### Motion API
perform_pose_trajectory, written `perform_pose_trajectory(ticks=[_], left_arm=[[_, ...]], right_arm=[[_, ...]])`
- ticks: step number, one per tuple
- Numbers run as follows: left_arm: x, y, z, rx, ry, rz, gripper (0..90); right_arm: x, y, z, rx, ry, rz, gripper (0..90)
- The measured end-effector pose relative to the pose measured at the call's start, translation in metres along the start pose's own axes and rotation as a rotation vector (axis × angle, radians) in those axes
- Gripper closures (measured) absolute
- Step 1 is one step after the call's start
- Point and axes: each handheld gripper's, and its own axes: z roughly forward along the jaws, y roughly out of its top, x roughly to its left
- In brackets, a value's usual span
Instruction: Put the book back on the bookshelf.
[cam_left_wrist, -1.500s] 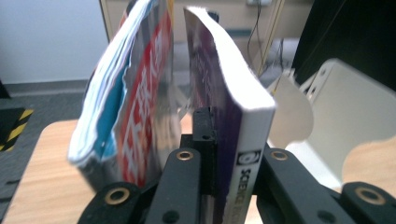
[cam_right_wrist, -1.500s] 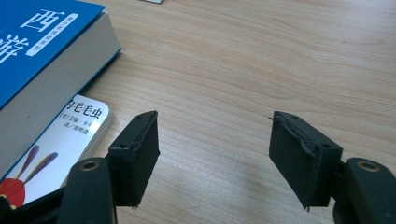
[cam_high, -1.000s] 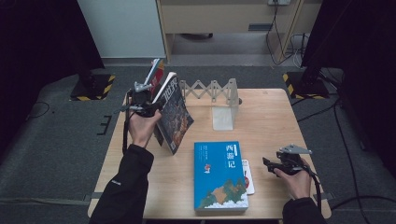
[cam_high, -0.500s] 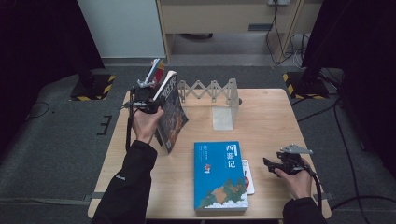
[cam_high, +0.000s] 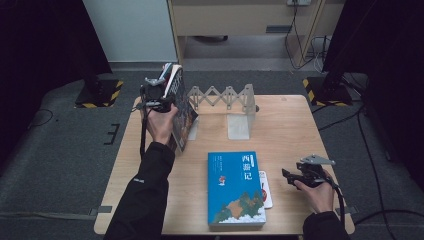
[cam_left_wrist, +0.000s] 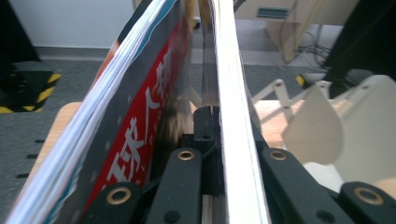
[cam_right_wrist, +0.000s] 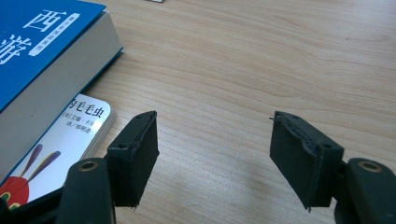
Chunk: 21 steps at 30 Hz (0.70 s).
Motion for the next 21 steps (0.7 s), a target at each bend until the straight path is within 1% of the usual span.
perform_pose_trajectory(ticks=[2,5,9,11,13,18,20,21], left_arm=[[-0.002,-0.001,0.005,-0.004,0.022,0.005,82.0],[-0.003,-0.002,0.012,-0.012,0.043,0.018,82.0],[-0.001,-0.002,0.018,-0.020,0.047,0.006,82.0],[0.000,-0.003,0.021,-0.014,0.058,0.012,81.9],[0.000,-0.005,0.023,0.004,0.067,0.023,81.9],[0.000,-0.004,0.023,0.002,0.067,0.033,81.6],[0.000,-0.005,0.023,-0.016,0.076,0.046,80.6],[0.000,-0.006,0.023,-0.042,0.095,0.073,79.2]], right_arm=[[-0.001,0.000,0.000,0.001,0.001,-0.005,32.3],[0.000,0.000,0.000,0.003,0.003,-0.001,32.4],[-0.001,0.000,0.001,0.001,0.004,-0.002,32.4],[-0.001,0.000,0.001,0.001,0.005,-0.002,32.4],[-0.001,0.000,0.001,0.001,0.004,-0.006,32.5],[0.000,0.000,0.002,0.002,0.003,-0.006,32.4],[0.000,0.000,0.002,0.002,0.003,-0.007,32.4],[0.000,0.000,0.002,0.002,0.004,-0.007,32.4]])
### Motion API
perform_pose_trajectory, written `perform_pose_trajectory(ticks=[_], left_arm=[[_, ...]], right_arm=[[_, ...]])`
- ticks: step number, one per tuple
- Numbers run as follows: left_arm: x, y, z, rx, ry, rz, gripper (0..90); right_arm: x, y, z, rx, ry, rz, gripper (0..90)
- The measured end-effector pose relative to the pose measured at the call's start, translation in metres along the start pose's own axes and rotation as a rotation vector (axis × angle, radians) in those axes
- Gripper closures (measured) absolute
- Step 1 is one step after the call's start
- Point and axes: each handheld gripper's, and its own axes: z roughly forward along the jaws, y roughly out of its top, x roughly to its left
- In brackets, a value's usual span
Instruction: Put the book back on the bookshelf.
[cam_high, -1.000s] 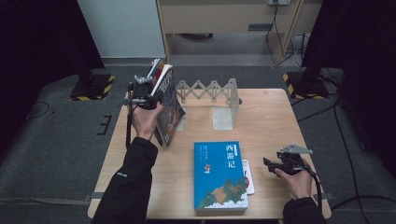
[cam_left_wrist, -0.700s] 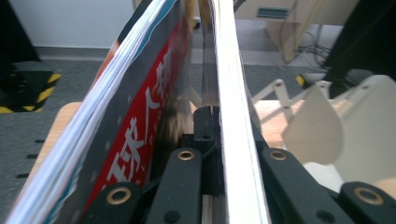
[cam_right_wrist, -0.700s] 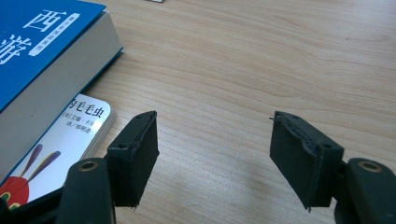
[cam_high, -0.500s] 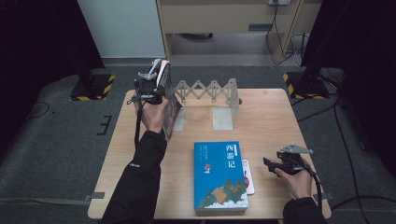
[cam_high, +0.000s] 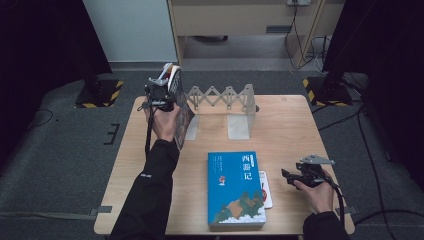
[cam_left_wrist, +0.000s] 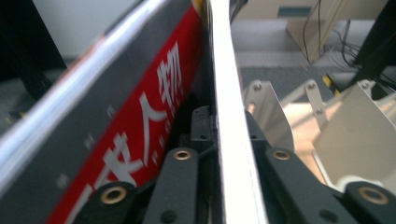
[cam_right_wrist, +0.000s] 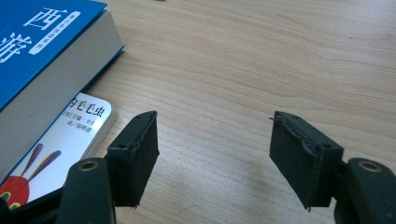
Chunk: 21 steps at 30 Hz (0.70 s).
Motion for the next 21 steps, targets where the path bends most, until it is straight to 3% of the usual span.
perform_pose_trajectory(ticks=[9,16,21], left_arm=[[0.000,-0.013,-0.012,-0.079,-0.101,-0.004,58.3],[0.005,-0.030,-0.032,-0.125,-0.164,-0.022,54.0],[0.007,-0.045,-0.043,-0.141,-0.188,-0.006,51.9]], right_arm=[[0.000,0.000,-0.002,-0.003,0.001,-0.001,32.2],[0.001,0.000,-0.001,-0.003,-0.001,-0.004,31.8],[0.001,0.001,-0.001,-0.005,-0.002,-0.006,31.5]])
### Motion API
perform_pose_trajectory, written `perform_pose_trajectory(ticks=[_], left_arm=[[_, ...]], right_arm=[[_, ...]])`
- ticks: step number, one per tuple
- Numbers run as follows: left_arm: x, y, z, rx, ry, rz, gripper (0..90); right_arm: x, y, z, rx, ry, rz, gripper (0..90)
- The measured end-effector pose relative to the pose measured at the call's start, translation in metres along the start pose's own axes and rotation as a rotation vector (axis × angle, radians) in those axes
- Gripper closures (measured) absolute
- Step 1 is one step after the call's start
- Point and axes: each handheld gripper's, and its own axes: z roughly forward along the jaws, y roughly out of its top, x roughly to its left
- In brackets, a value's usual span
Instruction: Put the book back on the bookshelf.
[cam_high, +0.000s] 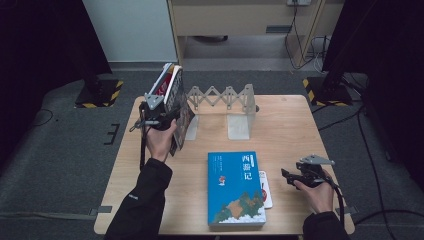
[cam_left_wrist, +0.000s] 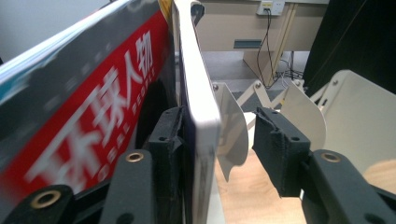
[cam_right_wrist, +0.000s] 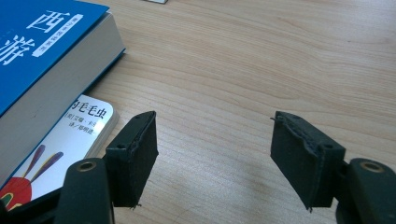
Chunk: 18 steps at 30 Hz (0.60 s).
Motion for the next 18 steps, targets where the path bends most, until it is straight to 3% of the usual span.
perform_pose_trajectory(ticks=[12,14,18], left_arm=[[0.014,-0.030,-0.026,-0.007,-0.074,-0.020,46.5],[0.017,-0.038,-0.030,-0.011,-0.114,-0.023,45.2],[0.019,-0.051,-0.036,-0.006,-0.145,-0.017,42.4]], right_arm=[[0.002,0.001,-0.001,-0.009,0.003,0.001,31.1],[0.003,0.002,-0.001,-0.013,0.004,-0.003,31.1],[0.005,0.003,-0.002,-0.019,0.008,-0.008,31.0]])
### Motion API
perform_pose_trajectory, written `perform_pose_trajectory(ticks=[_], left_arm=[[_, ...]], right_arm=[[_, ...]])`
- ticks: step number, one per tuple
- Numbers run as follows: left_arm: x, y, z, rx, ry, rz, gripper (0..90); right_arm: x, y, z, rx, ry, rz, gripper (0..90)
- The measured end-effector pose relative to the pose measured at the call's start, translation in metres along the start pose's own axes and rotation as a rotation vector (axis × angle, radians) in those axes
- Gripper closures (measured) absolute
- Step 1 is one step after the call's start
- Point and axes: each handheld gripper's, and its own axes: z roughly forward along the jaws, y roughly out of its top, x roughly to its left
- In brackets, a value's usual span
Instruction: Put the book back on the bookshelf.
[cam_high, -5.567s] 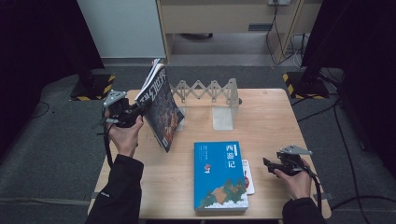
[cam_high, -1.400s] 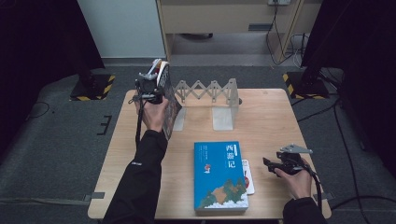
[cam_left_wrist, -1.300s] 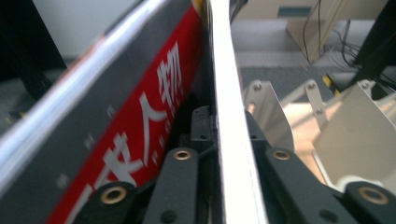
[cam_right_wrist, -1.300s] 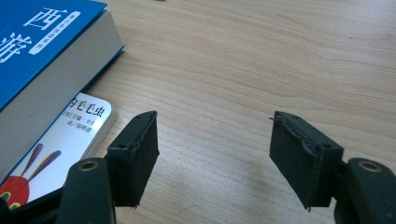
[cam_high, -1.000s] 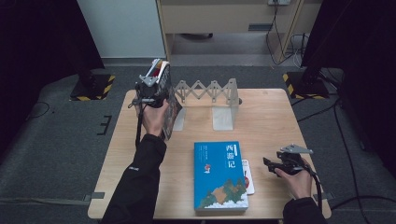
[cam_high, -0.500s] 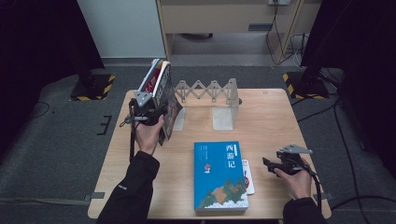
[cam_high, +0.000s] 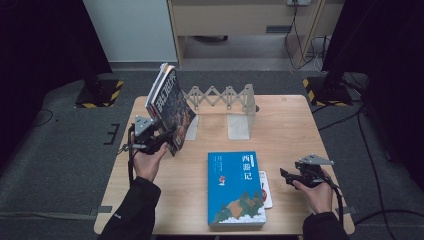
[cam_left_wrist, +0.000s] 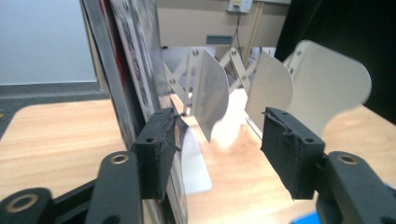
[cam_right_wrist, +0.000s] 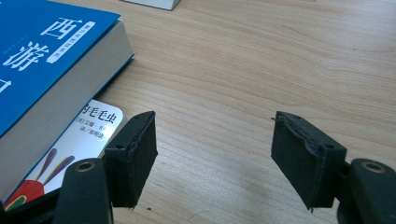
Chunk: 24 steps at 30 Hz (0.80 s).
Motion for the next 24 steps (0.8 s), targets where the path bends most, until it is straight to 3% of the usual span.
perform_pose_trajectory(ticks=[8,24], left_arm=[[-0.005,-0.031,-0.012,0.045,-0.108,-0.038,35.2],[-0.025,-0.079,-0.001,0.158,-0.225,-0.005,30.0]], right_arm=[[0.005,0.003,-0.004,-0.020,0.016,-0.006,30.1],[0.020,0.012,-0.008,-0.060,0.068,-0.013,28.2]])
